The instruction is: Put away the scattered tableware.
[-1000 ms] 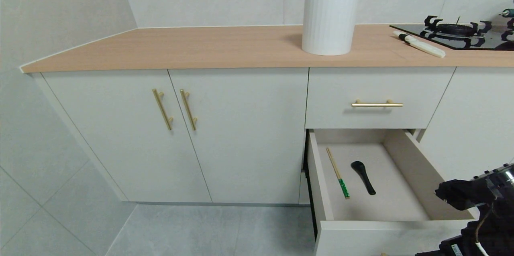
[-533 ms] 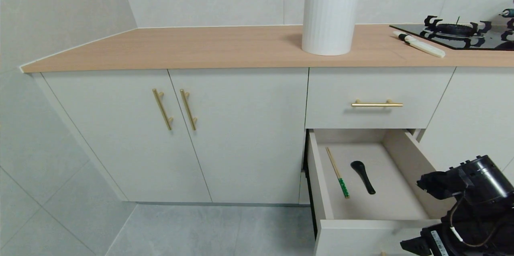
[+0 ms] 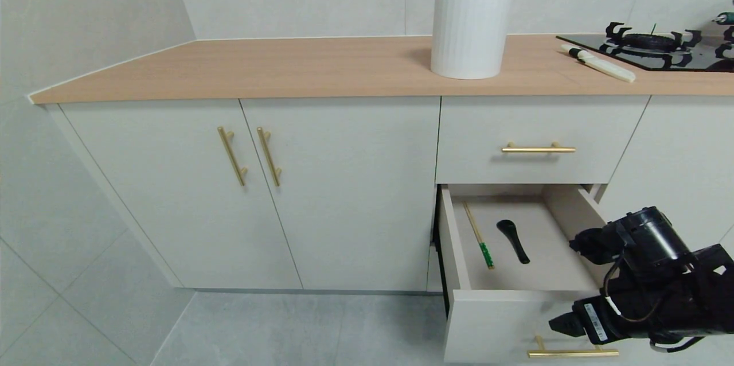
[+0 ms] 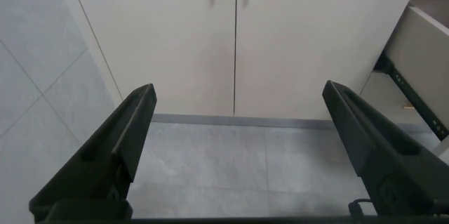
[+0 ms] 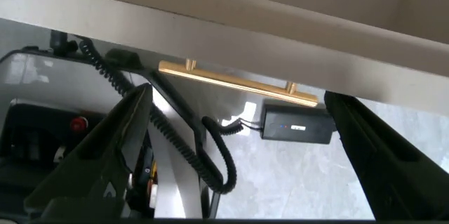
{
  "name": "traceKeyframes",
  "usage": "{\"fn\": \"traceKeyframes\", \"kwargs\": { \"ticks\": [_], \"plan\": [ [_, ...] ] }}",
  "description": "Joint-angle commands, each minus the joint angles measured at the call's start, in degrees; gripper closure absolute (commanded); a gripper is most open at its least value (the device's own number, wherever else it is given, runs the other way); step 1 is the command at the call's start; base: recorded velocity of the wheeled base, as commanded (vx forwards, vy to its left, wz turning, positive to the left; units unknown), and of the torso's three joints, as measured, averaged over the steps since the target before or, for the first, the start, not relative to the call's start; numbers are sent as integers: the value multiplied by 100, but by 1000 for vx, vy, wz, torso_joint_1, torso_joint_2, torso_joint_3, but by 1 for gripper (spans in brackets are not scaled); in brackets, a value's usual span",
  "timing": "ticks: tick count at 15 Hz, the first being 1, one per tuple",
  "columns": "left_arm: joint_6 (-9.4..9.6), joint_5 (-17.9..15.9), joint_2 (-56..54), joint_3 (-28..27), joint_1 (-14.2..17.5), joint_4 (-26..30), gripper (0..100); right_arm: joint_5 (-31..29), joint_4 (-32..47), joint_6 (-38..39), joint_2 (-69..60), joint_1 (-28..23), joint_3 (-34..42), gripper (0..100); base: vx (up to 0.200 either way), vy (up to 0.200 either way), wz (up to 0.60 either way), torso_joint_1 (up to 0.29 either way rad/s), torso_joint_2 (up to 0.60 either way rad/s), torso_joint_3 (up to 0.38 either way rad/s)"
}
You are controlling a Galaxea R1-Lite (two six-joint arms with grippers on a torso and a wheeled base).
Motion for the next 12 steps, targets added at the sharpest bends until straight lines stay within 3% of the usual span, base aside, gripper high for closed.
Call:
{"fn": "traceKeyframes", "kwargs": {
  "ticks": [1,7,12],
  "plan": [
    [-2,2,2,0,2,0,0,-50,-166,-12,358,-65,-194,0,0,0,0,0,0,0],
    [-2,2,2,0,2,0,0,-244,-254,6,894,-153,-985,0,0,0,0,0,0,0],
    [-2,2,2,0,2,0,0,-542,-843,23,1518,-276,-1539,0,0,0,0,0,0,0]
  ]
}}
